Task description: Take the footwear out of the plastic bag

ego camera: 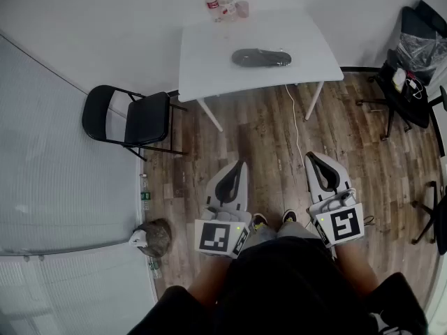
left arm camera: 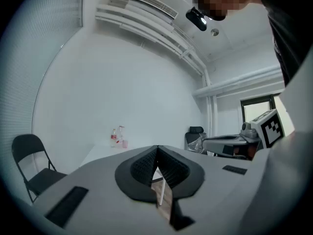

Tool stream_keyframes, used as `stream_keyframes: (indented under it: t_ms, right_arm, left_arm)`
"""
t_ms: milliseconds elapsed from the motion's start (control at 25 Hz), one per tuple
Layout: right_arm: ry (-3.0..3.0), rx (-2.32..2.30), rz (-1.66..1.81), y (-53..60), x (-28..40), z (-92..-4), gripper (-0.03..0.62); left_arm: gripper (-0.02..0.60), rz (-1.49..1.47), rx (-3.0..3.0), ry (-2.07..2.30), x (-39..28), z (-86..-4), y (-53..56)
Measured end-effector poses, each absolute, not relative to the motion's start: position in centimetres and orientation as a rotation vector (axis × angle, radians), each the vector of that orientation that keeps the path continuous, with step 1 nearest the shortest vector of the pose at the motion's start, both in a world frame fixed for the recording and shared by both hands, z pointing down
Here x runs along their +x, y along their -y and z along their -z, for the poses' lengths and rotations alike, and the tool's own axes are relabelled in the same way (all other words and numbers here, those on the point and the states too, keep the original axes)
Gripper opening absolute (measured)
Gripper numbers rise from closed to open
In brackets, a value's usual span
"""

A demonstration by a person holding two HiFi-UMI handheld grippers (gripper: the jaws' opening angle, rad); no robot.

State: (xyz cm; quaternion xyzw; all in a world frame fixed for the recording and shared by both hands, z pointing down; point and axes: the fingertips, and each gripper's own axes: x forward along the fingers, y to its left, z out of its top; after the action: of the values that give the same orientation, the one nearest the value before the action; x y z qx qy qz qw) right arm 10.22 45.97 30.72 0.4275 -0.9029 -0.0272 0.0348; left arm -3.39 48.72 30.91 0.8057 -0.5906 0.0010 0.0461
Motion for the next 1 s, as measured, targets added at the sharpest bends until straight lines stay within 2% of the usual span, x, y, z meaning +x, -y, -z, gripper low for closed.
stream_keyframes:
  t_ms: [440, 680, 880, 1000]
  right_arm:
    - [2.786, 1.316, 0.111, -44.0, 9.0, -30.7, 0.018]
    - [2.870, 1.077, 0.228, -46.7, 6.6, -29.3, 0.018]
    - [3.029, 1.118, 0.044, -47.3, 5.5, -27.5, 0.018]
    - [3.046, 1.146, 0.142, -47.7, 4.5, -26.5, 0.018]
  left_arm:
    - [0.021, -0.007, 2.478, 1.790, -5.2, -30.9, -47.7]
    - [0.021, 0.014, 2.490, 1.805, -6.7, -30.3, -48.1]
    - [0.021, -0.004, 2.522, 1.787, -8.3, -30.6, -48.4]
    - [0.021, -0.057, 2.552, 1.768, -8.8, -31.0, -48.5]
